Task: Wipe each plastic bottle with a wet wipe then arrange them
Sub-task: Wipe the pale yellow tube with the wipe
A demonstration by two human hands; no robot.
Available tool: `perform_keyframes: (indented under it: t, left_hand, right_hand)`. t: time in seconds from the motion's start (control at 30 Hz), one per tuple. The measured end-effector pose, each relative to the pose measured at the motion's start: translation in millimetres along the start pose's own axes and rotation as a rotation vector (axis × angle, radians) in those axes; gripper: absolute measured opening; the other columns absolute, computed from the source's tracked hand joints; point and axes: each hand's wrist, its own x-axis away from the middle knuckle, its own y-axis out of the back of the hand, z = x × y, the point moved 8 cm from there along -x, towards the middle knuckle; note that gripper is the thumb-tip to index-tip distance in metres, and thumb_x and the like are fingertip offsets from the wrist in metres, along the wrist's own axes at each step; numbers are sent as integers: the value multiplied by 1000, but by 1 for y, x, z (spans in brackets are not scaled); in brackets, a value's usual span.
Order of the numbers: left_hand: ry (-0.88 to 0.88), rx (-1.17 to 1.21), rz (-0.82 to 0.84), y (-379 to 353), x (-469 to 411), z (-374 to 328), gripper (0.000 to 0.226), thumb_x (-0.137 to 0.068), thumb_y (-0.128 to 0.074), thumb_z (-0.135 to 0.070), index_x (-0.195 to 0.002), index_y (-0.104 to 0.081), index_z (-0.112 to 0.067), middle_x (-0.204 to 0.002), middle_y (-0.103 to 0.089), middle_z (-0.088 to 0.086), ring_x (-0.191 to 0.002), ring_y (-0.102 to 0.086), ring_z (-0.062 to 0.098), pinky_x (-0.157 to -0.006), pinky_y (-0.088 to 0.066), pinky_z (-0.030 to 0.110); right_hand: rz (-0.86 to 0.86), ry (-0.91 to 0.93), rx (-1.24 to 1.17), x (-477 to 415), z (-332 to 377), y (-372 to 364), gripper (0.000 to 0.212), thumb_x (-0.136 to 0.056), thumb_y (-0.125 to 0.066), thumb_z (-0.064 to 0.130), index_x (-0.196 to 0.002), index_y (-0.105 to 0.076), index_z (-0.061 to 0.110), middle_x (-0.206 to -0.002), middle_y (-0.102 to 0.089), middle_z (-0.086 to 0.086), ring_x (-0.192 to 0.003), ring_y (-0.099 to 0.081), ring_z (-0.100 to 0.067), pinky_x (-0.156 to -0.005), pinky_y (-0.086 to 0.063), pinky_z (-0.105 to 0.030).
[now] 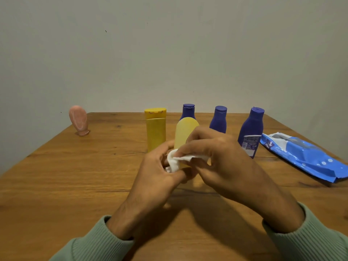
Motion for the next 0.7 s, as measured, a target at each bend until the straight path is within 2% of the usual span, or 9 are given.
perform_keyframes:
  t: [0.07, 0.13, 0.27, 0.37, 0.43, 0.5, 0.6, 0.7]
  left_hand:
    - [-1, 4, 35, -1, -1, -1, 39, -76, -76, 0, -108, -66, -19, -93, -73, -5, -82, -69, 9, -68, -54, 21]
    - [7, -18, 76, -5, -1, -2, 39, -76, -77, -1, -108, -66, -19, -91, -74, -3, -80, -69, 9, -68, -54, 23]
    - [71, 6, 118, -10, 0, 6, 51, -75, -81, -5, -121, -62, -20, -102, -75, 2, -94, -71, 22, -82, -59, 38]
    - [85, 10, 119, -10, 0, 7, 58, -73, -83, -11, -125, -60, -21, -104, -74, -1, -95, -70, 18, -82, -58, 37]
    - [97, 74, 118, -11, 1, 6, 57, -73, -82, -6, -124, -60, -17, -100, -75, 6, -89, -71, 21, -76, -59, 34]
    - [115, 146, 105, -12, 1, 6, 54, -73, -77, -1, -123, -60, -13, -97, -75, 12, -82, -71, 24, -69, -58, 30]
    - [141, 253, 55, -8, 0, 6, 56, -66, -76, -7, -120, -60, -11, -95, -74, 18, -80, -71, 32, -68, -60, 31]
    - [143, 281, 50, -5, -1, 3, 54, -66, -75, -11, -119, -61, -11, -97, -73, 20, -83, -71, 36, -71, -60, 34]
  right_hand:
    - [-25, 5, -23, 0, -4, 5, 22, -81, -70, 11, -101, -72, 20, -94, -57, 13, -85, -55, -2, -66, -47, -14]
    - [-133, -8, -28, 0, -12, 15, 20, -81, -71, 11, -100, -72, 16, -94, -61, 8, -85, -57, -4, -68, -50, -16]
    - [-348, -62, -8, 3, -25, 30, 19, -81, -70, 7, -99, -71, 12, -92, -64, 2, -82, -55, -3, -74, -45, -9]
    - [-442, -117, 20, 5, -33, 39, 20, -82, -70, 9, -101, -70, 16, -88, -62, 6, -79, -55, -2, -71, -43, -6]
    - [-440, -168, -32, 4, -38, 41, 23, -83, -70, 13, -101, -66, 27, -85, -56, 22, -83, -55, 8, -71, -42, -3]
    - [-412, -235, -113, 3, -43, 40, 21, -82, -70, 17, -99, -67, 28, -84, -53, 30, -85, -54, 15, -70, -41, -1]
    - [-346, -304, -188, 5, -44, 34, 17, -81, -72, 19, -96, -73, 25, -84, -63, 21, -82, -59, 6, -66, -45, -5]
    - [-180, -272, -220, 1, -32, 22, 18, -80, -72, 18, -95, -73, 26, -87, -65, 17, -82, -59, 2, -68, -49, -10]
